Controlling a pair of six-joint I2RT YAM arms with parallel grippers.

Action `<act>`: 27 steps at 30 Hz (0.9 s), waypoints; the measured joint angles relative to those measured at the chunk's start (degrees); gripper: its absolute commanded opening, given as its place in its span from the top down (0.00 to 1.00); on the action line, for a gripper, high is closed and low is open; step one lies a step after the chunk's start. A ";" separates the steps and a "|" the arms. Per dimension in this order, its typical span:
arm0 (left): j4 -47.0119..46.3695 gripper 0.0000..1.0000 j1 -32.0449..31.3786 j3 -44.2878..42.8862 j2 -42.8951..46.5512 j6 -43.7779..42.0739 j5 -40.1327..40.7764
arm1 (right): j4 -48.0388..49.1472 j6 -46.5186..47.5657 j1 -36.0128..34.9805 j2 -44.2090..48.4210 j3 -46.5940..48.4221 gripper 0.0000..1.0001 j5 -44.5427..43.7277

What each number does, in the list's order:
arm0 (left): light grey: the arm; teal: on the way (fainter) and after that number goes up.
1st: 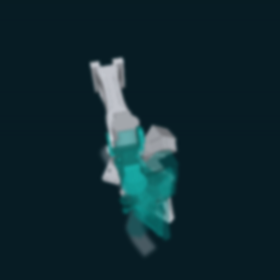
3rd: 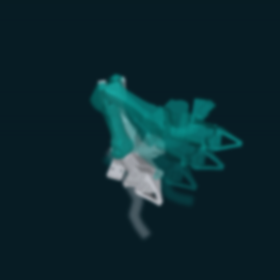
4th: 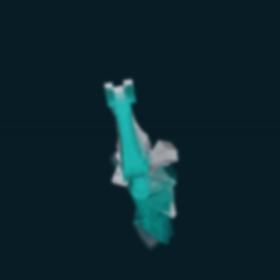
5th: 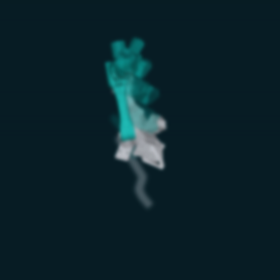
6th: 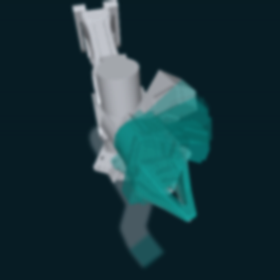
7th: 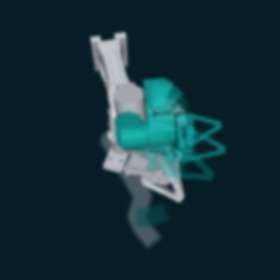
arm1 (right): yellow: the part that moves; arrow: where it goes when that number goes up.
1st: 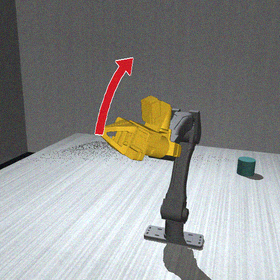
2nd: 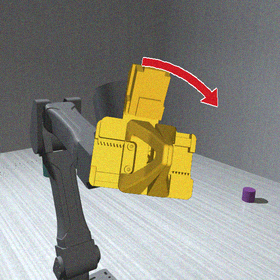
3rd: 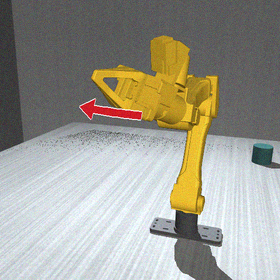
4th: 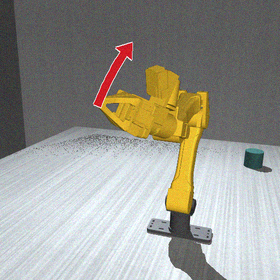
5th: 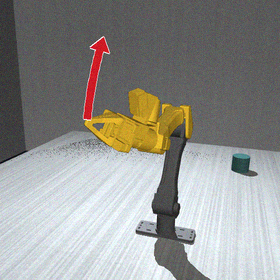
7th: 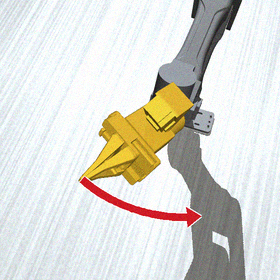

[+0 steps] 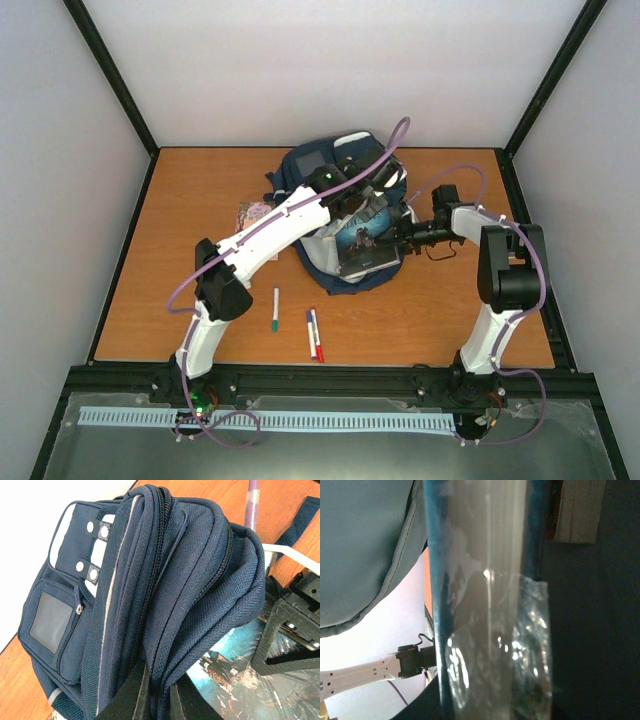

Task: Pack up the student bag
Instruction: Place the book in the student bag.

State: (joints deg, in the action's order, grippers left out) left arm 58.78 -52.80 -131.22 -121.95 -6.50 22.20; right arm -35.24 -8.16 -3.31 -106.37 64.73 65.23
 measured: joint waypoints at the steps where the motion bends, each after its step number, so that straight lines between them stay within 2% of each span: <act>1: 0.00 0.99 0.00 0.17 0.13 0.07 0.00 | -0.04 0.26 0.00 -0.52 0.35 0.84 0.09; 11: -0.68 0.99 0.00 2.97 1.73 0.15 -0.02 | -1.86 3.58 -0.13 0.35 1.14 0.50 -3.17; 21: -1.62 0.99 0.00 5.64 4.07 0.39 0.00 | -4.11 9.66 -0.22 10.58 -0.50 0.40 -11.63; 27: -2.56 0.99 -0.02 7.61 4.98 0.74 -0.22 | -5.16 13.79 -0.22 13.42 -2.36 0.40 -16.96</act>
State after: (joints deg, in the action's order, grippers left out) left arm 56.23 -52.82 -123.61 -116.97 -5.76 21.98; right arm -40.40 5.63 -3.53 -92.95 62.37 48.27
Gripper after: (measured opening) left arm 0.092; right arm 0.607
